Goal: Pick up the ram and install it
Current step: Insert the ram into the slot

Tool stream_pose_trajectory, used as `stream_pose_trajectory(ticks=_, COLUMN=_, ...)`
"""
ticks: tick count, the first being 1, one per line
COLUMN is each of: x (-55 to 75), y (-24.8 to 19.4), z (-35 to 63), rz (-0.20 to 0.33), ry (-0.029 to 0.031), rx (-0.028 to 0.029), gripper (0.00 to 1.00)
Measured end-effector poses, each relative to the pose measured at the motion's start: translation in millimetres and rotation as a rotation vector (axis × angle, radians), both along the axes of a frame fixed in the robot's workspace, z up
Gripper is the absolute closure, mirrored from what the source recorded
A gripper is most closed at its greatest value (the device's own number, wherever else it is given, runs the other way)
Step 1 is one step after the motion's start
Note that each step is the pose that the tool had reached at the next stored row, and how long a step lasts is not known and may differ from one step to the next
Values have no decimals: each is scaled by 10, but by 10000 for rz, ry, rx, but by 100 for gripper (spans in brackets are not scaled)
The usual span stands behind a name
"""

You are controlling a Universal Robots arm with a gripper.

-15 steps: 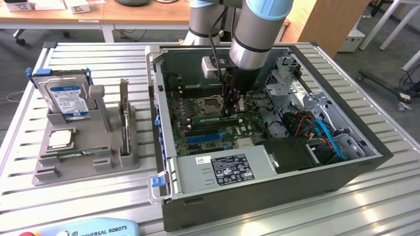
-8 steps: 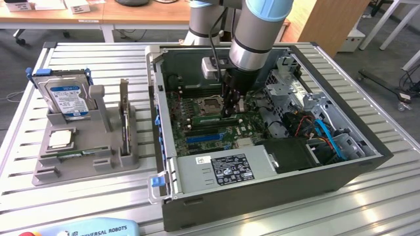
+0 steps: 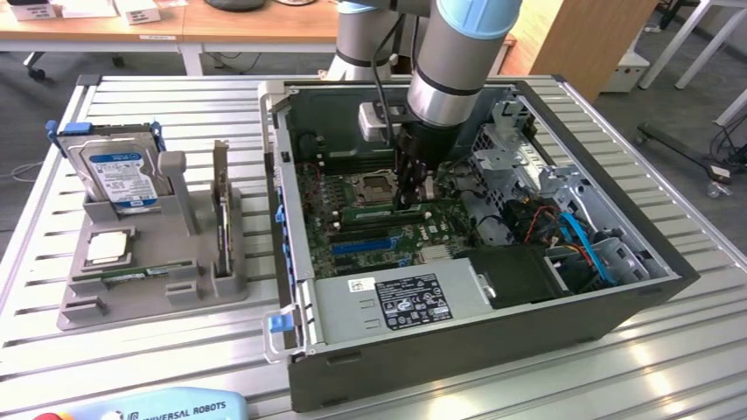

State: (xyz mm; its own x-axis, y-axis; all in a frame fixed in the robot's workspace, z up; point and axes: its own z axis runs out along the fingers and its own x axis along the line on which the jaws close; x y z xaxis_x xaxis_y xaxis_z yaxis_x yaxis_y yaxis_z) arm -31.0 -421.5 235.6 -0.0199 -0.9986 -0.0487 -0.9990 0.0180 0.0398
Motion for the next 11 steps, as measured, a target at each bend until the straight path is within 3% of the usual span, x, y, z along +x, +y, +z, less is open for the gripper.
stream_pose_trajectory(ticks=11, x=0, y=0, z=0, rz=27, ry=0, rx=-2, gripper=88)
